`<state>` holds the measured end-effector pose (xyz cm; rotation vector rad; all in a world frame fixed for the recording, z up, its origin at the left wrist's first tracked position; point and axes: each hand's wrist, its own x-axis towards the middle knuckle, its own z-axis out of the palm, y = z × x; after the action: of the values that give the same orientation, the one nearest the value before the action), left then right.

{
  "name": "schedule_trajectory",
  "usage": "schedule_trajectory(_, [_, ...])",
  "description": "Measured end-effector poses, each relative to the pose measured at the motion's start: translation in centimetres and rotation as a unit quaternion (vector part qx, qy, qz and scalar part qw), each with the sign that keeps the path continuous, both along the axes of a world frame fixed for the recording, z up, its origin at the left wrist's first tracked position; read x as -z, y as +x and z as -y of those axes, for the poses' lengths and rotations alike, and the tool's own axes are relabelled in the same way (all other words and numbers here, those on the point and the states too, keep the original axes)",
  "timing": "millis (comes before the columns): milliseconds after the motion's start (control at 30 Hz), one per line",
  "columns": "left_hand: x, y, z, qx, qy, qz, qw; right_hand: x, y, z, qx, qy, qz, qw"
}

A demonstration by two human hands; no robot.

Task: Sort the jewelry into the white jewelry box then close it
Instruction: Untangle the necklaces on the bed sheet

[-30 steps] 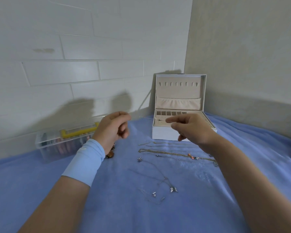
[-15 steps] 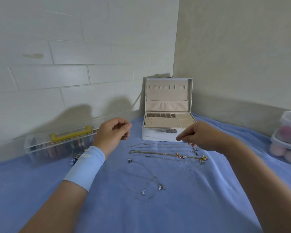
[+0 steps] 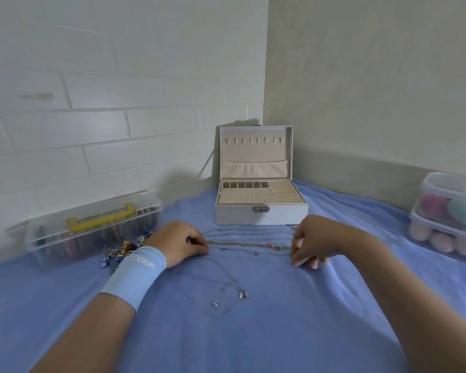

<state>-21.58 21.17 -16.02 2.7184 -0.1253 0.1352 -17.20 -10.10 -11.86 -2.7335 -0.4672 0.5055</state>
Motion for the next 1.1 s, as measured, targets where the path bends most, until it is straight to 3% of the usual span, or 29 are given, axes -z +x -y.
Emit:
schedule_trajectory(200, [-0.1,0.0,-0.3,-0.003,0.019,-0.023,1.0,0.5,0.4,-1.0,-0.008,-0.048,0.054,0.997])
schedule_trajectory(400, [-0.7,-0.5,-1.3,-0.018,-0.006,-0.049,0.999,-0.4,-0.5,-5.0,-0.066,0.058,0.11,0.99])
schedule_trajectory(500, [-0.9,-1.0,-1.2,-0.022,0.007,-0.087,0.996,-0.3,-1.4,-8.8,-0.115,0.074,0.081,0.987])
schedule_trajectory(633, [-2.2,-2.1,-0.8,-0.011,0.029,-0.07,0.997,0.7,-1.4,-12.3,-0.158,0.027,0.062,0.985])
schedule_trajectory(800, [-2.6,-3.5,0.1,0.043,0.075,-0.159,0.983,0.9,-1.1,-12.7,-0.176,0.018,0.02,0.984])
schedule_trajectory(1100, [-3.7,-4.4,-2.6,-0.012,0.183,-0.207,0.961,1.9,-0.7,-12.2,-0.189,0.049,-0.016,0.981])
